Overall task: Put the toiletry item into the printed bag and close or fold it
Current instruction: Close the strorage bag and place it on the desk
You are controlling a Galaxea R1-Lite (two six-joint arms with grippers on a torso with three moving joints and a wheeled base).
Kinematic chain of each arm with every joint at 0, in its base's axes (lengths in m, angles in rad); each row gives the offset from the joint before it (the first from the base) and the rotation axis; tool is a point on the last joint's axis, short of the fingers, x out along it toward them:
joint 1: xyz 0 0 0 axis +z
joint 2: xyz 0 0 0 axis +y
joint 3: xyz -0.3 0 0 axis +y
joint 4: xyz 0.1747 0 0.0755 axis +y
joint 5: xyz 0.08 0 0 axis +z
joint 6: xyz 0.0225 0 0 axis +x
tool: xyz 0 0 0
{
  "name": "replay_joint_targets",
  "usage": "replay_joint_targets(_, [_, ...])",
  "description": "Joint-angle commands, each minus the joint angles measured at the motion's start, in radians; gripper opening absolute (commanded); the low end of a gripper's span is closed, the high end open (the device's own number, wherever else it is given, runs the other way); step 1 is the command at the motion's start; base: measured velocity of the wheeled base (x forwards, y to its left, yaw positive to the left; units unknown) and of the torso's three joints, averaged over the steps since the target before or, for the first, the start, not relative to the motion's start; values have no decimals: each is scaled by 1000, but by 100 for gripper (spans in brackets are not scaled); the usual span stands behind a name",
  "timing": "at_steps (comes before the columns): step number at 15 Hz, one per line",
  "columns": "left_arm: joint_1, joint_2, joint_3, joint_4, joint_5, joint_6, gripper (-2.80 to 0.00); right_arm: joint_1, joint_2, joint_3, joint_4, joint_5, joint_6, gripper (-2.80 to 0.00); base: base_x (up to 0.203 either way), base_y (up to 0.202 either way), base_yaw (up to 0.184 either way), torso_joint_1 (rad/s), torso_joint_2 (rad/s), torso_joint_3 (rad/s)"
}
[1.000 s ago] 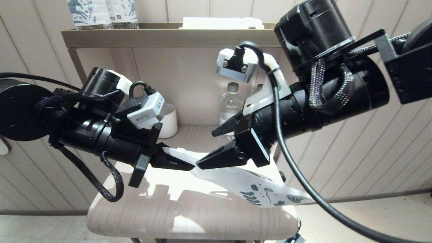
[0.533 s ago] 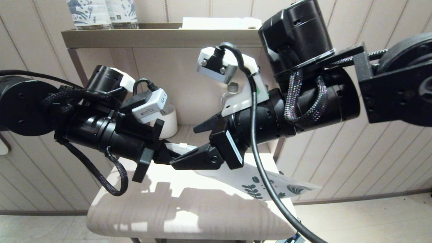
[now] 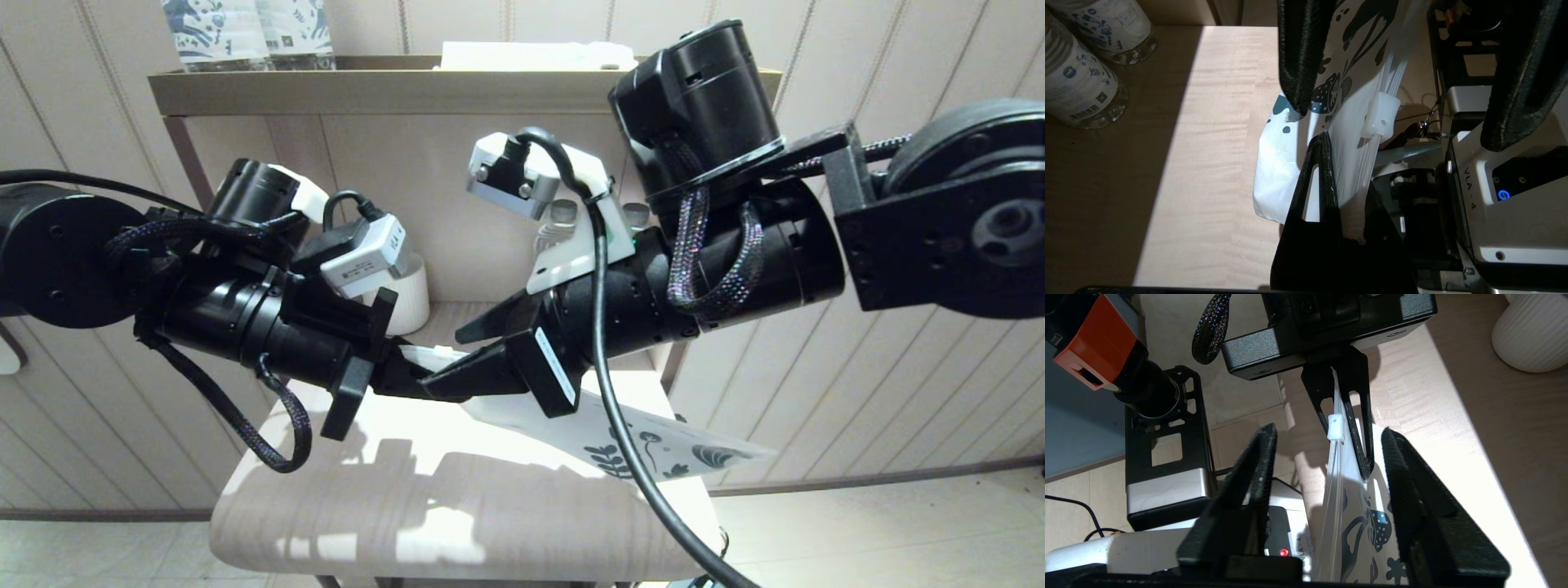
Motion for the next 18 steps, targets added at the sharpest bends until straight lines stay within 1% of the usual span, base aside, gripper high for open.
replay_joint_targets(1, [0, 2, 0, 2, -5, 5, -280, 0, -1, 0, 1, 3, -2, -280, 0, 0, 0, 0, 0, 0])
replay_joint_targets(9, [0, 2, 2, 2, -5, 5, -280, 0, -2, 5, 4, 3, 0, -280, 0, 0, 0, 0, 0, 0])
replay_joint_targets(14, [1, 2, 0, 1, -5, 4, -280, -17, -74, 91, 1, -2, -6, -280, 0, 0, 0, 0, 0, 0])
replay_joint_targets(16, [3, 2, 0, 2, -5, 5, -280, -48, -95, 111, 1, 0, -7, -280, 0, 0, 0, 0, 0, 0])
replay_joint_targets(18, [2, 2, 0, 2, -5, 4, -280, -56, -114, 132, 1, -1, -8, -280, 0, 0, 0, 0, 0, 0])
